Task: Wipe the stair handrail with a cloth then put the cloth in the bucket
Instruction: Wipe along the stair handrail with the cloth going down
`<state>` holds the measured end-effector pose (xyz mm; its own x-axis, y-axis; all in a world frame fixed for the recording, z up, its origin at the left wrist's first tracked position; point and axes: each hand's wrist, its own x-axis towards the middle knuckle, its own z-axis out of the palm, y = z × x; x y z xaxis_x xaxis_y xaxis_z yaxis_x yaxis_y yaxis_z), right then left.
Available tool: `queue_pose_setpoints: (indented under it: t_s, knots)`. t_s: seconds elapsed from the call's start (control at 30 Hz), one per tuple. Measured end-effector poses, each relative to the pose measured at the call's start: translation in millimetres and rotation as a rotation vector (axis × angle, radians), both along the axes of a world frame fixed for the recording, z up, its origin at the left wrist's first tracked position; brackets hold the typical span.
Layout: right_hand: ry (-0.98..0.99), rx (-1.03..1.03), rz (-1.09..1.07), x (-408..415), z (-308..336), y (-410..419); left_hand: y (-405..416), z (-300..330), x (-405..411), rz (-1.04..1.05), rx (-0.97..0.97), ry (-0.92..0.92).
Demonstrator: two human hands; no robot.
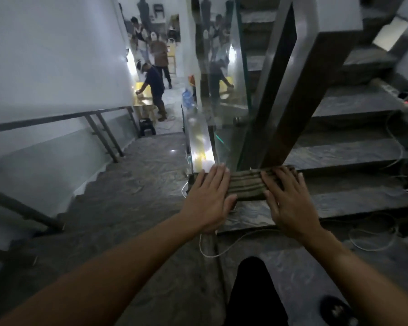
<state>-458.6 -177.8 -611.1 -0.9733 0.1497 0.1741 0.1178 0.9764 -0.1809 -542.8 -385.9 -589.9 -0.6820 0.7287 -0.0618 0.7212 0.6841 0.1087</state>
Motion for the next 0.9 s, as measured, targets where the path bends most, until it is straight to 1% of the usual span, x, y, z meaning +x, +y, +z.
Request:
queue_pose_setpoints:
  t_s: [0.1, 0.23, 0.4, 0.6, 0.73, 0.8, 0.9]
  knots:
    - [-0.042, -0.024, -0.081, 1.6, 0.4, -16.3, -6.0, -2.4, -2.7, -0.038, 0.012, 0.023]
    - [-0.115, -0.013, -0.112, 4.1, 9.2, -27.5, -16.5, -1.6, -6.7, -0.087, 0.005, 0.01]
    - [-0.2, -0.047, -0.158, 0.4, 20.3, -43.2, -24.5, 0.1, -30.5, -0.149, 0.0, -0.009]
    - [-0.251, 0.012, -0.184, -6.0, 28.8, -72.1, -32.7, 3.2, -65.9, -0.177, -0.054, -0.023]
    - [-0.3, 0.107, -0.163, -10.4, 39.3, -74.3, -28.9, 7.2, -85.6, -0.121, -0.137, -0.014]
    - [-0.29, 0.13, -0.138, -13.0, 42.1, -69.8, -24.4, 8.0, -92.4, -0.071, -0.147, -0.002]
    - [-0.175, 0.018, -0.077, -13.5, 36.8, -74.2, -16.0, 5.4, -89.9, 0.06, -0.046, 0.03]
